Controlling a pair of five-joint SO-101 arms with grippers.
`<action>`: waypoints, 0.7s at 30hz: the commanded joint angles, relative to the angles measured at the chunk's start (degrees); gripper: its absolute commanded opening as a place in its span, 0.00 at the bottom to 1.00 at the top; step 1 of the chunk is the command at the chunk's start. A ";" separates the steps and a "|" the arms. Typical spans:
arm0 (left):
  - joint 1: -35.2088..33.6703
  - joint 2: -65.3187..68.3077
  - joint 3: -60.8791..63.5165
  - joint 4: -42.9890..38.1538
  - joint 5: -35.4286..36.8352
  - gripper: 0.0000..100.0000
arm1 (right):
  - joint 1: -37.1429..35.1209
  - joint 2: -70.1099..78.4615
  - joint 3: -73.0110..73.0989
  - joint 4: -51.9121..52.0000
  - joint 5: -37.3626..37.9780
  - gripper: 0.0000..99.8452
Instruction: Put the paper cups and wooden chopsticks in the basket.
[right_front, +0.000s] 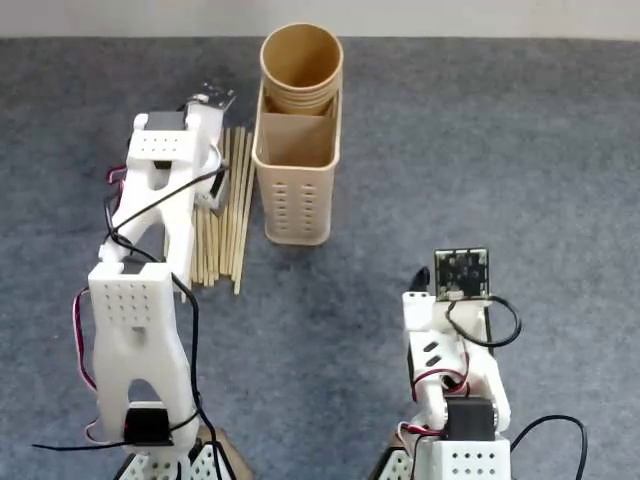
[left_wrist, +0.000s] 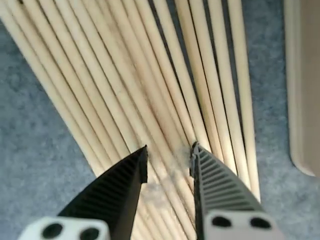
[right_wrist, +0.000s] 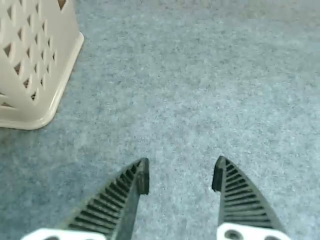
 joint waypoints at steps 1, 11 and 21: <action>0.75 0.22 -0.48 -1.14 0.00 0.13 | 0.57 -1.01 7.52 0.13 0.79 0.21; 0.75 0.04 -0.84 -0.79 -0.26 0.05 | 0.48 -1.01 7.52 0.13 0.79 0.21; 1.80 0.13 -38.37 21.45 0.09 0.05 | 0.48 -1.01 7.60 0.04 0.79 0.21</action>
